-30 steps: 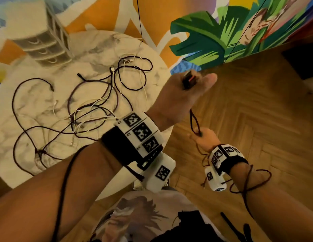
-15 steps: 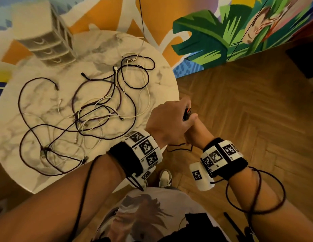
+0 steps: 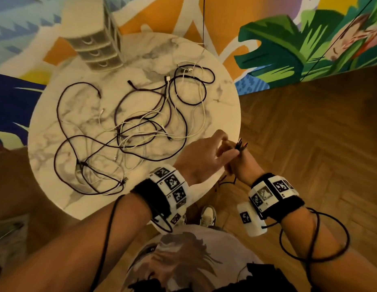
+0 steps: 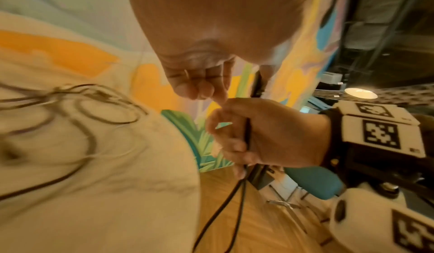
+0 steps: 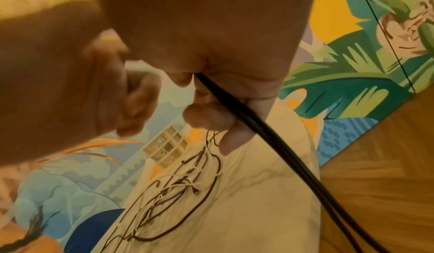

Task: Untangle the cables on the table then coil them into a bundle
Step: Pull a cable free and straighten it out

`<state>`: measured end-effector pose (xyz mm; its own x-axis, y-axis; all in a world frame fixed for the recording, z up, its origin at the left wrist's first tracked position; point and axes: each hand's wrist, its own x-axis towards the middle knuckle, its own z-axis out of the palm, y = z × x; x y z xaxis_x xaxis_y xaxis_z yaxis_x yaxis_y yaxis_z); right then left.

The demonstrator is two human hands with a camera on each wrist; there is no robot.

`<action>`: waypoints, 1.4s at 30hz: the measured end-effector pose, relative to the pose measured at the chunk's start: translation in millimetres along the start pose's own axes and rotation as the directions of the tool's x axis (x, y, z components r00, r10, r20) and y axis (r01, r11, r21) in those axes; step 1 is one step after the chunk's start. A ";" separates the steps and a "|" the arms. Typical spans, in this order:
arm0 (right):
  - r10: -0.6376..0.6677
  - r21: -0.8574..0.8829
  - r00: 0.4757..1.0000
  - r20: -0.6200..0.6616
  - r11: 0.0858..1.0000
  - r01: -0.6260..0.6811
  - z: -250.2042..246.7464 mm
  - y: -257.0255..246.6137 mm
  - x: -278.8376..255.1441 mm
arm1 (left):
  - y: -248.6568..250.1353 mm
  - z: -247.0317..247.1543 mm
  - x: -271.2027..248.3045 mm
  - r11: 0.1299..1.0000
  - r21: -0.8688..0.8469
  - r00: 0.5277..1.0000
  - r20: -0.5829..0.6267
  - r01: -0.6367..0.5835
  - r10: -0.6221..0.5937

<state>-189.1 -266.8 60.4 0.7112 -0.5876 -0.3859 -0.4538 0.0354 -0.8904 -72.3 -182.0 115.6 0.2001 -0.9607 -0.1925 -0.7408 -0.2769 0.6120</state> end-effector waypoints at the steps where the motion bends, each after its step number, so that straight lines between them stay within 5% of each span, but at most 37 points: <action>1: 0.005 0.031 1.000 -0.003 1.000 -0.005 2.4 1.3 3.1 | -20.0 -0.6 -4.5 0.997 0.056 0.998 0.033 0.059 -0.061; 5: 0.069 -0.028 0.998 0.004 0.997 -0.068 16.2 -2.4 11.1 | -117.6 -15.7 -37.6 0.884 0.397 0.915 0.206 0.245 -0.346; 11: 0.138 -0.025 0.987 0.085 0.990 -0.137 42.5 -1.2 17.1 | -205.4 -27.8 -94.2 0.676 0.608 0.755 0.182 0.416 -0.629; 17: 0.214 -0.004 0.969 0.120 0.977 -0.215 61.3 4.6 13.4 | -209.5 -16.8 -102.9 0.604 0.659 0.758 0.077 0.449 -0.648; 24: 0.208 -0.058 0.969 0.132 0.978 -0.202 74.9 4.3 16.5 | -202.3 -16.9 -101.0 0.606 0.724 0.787 0.145 0.329 -0.600; 30: 0.148 -0.105 0.975 0.166 0.986 -0.132 88.6 -9.0 18.4 | -158.4 -26.8 -77.2 0.833 0.516 0.975 -0.017 0.199 -0.223; 33: 0.118 -0.087 0.961 0.248 0.991 -0.099 102.8 -21.1 15.5 | -133.2 -31.0 -65.4 0.977 0.147 0.980 -0.148 0.155 -0.134; 36: 0.111 -0.081 0.934 0.339 0.993 -0.089 113.8 -33.8 11.1 | -111.5 -33.8 -60.6 0.969 -0.230 0.968 -0.209 0.092 -0.141; 42: 0.088 -0.055 0.909 0.407 0.996 -0.072 122.8 -36.4 13.4 | -105.4 -30.8 -60.4 0.931 -0.352 0.963 -0.204 0.094 -0.174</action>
<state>-97.1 -176.7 58.0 0.8251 -0.2022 -0.5276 -0.5326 0.0332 -0.8457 13.5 -95.4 86.3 0.4528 -0.8812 -0.1356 -0.4453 -0.3552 0.8219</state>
